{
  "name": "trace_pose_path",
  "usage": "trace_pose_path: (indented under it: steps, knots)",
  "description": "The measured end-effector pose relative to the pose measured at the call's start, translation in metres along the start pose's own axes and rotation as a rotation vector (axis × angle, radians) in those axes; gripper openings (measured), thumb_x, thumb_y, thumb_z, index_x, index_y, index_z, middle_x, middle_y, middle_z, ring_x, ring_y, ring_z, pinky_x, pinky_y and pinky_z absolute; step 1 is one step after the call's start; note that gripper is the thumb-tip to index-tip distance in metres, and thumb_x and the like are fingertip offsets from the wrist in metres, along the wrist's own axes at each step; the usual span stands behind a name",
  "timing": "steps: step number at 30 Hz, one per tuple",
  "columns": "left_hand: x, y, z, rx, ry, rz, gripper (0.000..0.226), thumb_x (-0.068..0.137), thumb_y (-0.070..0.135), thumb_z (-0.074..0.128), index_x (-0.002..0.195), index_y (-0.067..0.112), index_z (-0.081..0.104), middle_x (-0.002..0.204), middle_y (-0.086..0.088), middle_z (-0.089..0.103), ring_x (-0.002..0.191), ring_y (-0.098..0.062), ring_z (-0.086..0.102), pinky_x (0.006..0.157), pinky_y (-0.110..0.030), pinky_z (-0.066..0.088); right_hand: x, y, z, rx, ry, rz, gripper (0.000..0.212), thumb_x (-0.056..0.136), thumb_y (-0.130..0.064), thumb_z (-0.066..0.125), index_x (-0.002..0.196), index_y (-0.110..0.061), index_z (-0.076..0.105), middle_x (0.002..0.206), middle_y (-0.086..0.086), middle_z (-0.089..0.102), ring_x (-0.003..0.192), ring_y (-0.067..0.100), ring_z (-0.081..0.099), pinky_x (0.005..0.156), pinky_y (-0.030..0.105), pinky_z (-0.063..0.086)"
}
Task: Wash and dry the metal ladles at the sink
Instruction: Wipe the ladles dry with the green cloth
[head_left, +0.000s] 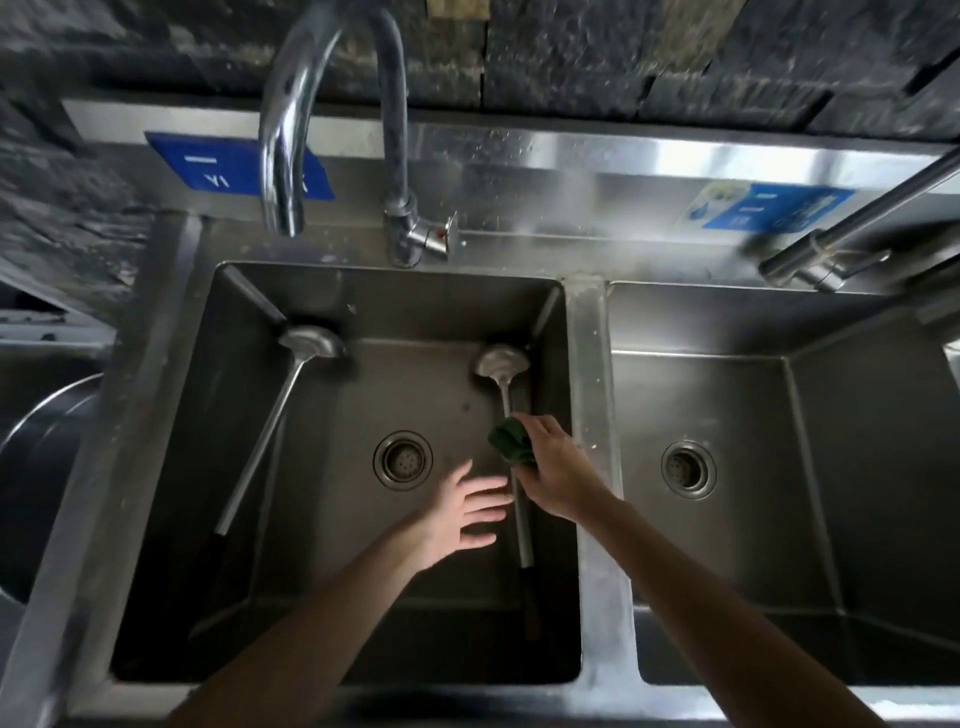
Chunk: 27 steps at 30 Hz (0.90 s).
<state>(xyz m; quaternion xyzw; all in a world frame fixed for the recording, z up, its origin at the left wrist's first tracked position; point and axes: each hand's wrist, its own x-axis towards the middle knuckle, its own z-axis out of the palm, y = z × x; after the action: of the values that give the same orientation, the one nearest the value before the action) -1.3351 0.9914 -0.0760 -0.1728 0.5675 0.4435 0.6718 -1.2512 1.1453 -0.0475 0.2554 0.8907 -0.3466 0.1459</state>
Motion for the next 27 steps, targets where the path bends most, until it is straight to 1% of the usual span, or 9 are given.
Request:
trace_pose_path:
  steps: [5, 9, 11, 13, 16, 18, 20, 22, 27]
  knots:
    - [0.016, -0.067, 0.022, 0.531, 0.153, -0.211, 0.067, 0.088, 0.057, 0.056, 0.143, 0.020, 0.045, 0.153, -0.007, 0.041, 0.133, -0.024, 0.043, 0.110, -0.040, 0.031, -0.001, 0.006, 0.016, 0.005, -0.104, 0.044, 0.064, 0.094, -0.013, 0.062, 0.152, -0.018, 0.034, 0.130, 0.010, 0.063, 0.114, 0.029, 0.063, 0.096, 0.042, 0.053]
    - [0.015, -0.088, 0.046, 0.458, 0.081, -0.237, 0.026, 0.090, 0.041, 0.063, 0.108, 0.022, 0.061, 0.114, 0.001, 0.061, 0.100, -0.014, 0.056, 0.100, -0.033, 0.046, -0.005, 0.016, 0.021, -0.016, -0.149, 0.033, 0.060, 0.092, -0.014, 0.061, 0.148, -0.023, 0.040, 0.127, 0.010, 0.066, 0.111, 0.030, 0.065, 0.092, 0.042, 0.055]
    - [0.017, -0.093, 0.051, 0.477, 0.088, -0.206, 0.021, 0.093, 0.036, 0.062, 0.108, 0.020, 0.061, 0.100, 0.004, 0.059, 0.085, -0.009, 0.052, 0.090, -0.027, 0.048, -0.006, 0.019, 0.022, -0.022, -0.157, 0.012, 0.059, 0.092, -0.014, 0.061, 0.146, -0.023, 0.042, 0.127, 0.009, 0.066, 0.111, 0.030, 0.065, 0.091, 0.042, 0.055]
    - [0.014, -0.093, 0.051, 0.463, 0.135, -0.164, 0.041, 0.095, 0.033, 0.061, 0.131, 0.015, 0.055, 0.121, 0.000, 0.060, 0.093, -0.010, 0.047, 0.083, -0.023, 0.038, -0.006, 0.020, 0.023, -0.030, -0.161, -0.002, 0.058, 0.092, -0.014, 0.062, 0.146, -0.023, 0.041, 0.128, 0.009, 0.065, 0.111, 0.029, 0.065, 0.092, 0.043, 0.055]
    - [0.011, -0.094, 0.041, 0.403, 0.198, -0.126, 0.051, 0.090, 0.034, 0.065, 0.135, 0.013, 0.051, 0.135, -0.007, 0.053, 0.107, -0.016, 0.045, 0.087, -0.027, 0.034, -0.005, 0.019, 0.027, -0.044, -0.142, 0.006, 0.056, 0.093, -0.012, 0.064, 0.144, -0.021, 0.043, 0.127, 0.009, 0.065, 0.113, 0.029, 0.064, 0.096, 0.045, 0.053]
    - [0.008, -0.092, 0.033, 0.323, 0.238, -0.098, 0.038, 0.080, 0.032, 0.071, 0.112, 0.014, 0.060, 0.110, -0.007, 0.064, 0.099, -0.020, 0.059, 0.082, -0.029, 0.048, -0.008, 0.016, 0.031, -0.048, -0.138, 0.022, 0.055, 0.093, -0.012, 0.065, 0.143, -0.019, 0.043, 0.124, 0.009, 0.066, 0.112, 0.028, 0.065, 0.097, 0.046, 0.052]
    - [0.003, -0.090, 0.024, 0.153, 0.217, -0.090, 0.014, 0.081, 0.019, 0.067, 0.085, 0.007, 0.062, 0.075, -0.008, 0.065, 0.069, -0.019, 0.065, 0.065, -0.028, 0.058, -0.013, 0.009, 0.037, -0.052, -0.137, 0.022, 0.055, 0.093, -0.014, 0.067, 0.143, -0.019, 0.043, 0.123, 0.008, 0.066, 0.111, 0.027, 0.065, 0.095, 0.045, 0.055]
    - [-0.003, -0.083, 0.019, 0.112, 0.255, -0.058, 0.021, 0.086, 0.010, 0.060, 0.066, 0.008, 0.056, 0.052, -0.003, 0.055, 0.043, -0.013, 0.051, 0.044, -0.023, 0.046, -0.020, 0.001, 0.045, -0.089, -0.130, -0.002, 0.055, 0.093, -0.019, 0.068, 0.143, -0.022, 0.045, 0.123, 0.005, 0.067, 0.110, 0.025, 0.066, 0.090, 0.040, 0.057]
    - [-0.029, -0.080, 0.004, 0.102, 0.346, 0.059, 0.033, 0.088, 0.020, 0.062, 0.059, 0.014, 0.047, 0.044, 0.002, 0.043, 0.035, -0.012, 0.036, 0.037, -0.023, 0.030, -0.034, -0.023, 0.059, -0.131, 0.015, -0.171, 0.057, 0.089, -0.030, 0.070, 0.142, -0.031, 0.047, 0.125, -0.003, 0.066, 0.111, 0.018, 0.066, 0.092, 0.038, 0.058]
